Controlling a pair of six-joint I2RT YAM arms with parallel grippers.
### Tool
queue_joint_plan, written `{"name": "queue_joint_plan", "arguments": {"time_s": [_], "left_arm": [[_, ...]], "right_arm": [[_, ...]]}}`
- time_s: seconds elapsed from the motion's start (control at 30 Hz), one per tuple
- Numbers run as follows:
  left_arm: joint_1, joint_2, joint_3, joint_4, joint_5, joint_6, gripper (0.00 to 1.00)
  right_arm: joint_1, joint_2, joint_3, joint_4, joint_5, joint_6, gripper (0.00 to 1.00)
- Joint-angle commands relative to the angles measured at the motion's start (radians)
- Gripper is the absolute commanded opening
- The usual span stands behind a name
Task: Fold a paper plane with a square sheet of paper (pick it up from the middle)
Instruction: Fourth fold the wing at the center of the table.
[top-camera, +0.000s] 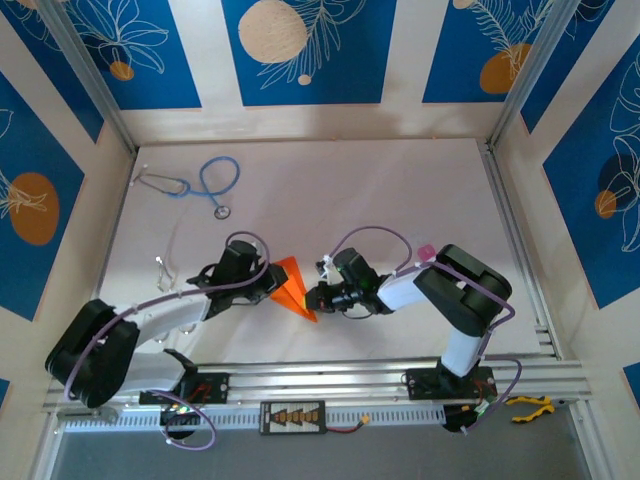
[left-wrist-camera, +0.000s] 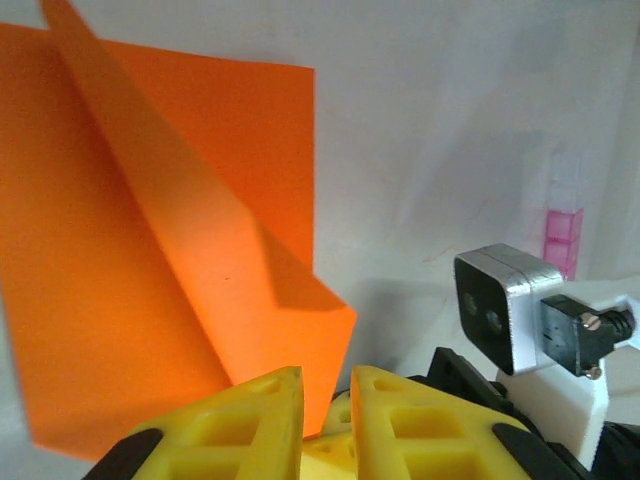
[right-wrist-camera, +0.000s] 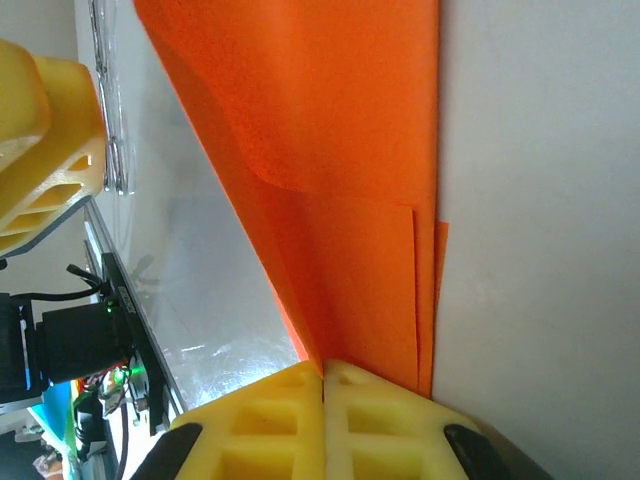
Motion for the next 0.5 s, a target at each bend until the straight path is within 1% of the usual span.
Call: {"name": "queue_joint_plan", "arguments": {"time_s": [0.0, 0.1, 0.27, 0.47], "left_arm": [[-0.009, 0.033, 0.037, 0.054, 0.042, 0.025, 0.17], [-0.018, 0.066, 0.049, 0.056, 0.042, 0.026, 0.15], [-0.03, 0.095, 0.051, 0.072, 0.032, 0.023, 0.14], [-0.045, 0.152, 0.066, 0.102, 0.038, 0.029, 0.14]], "right_arm": [[-0.014, 0.011, -0.017, 0.014, -0.039, 0.027, 0.02], [-0.03, 0.014, -0.035, 0.059, -0.062, 0.05, 0.01], [-0.047, 0.033, -0.047, 0.11, -0.101, 0.092, 0.01], [-0.056, 0.053, -0.048, 0.122, -0.124, 0.113, 0.01]]}}
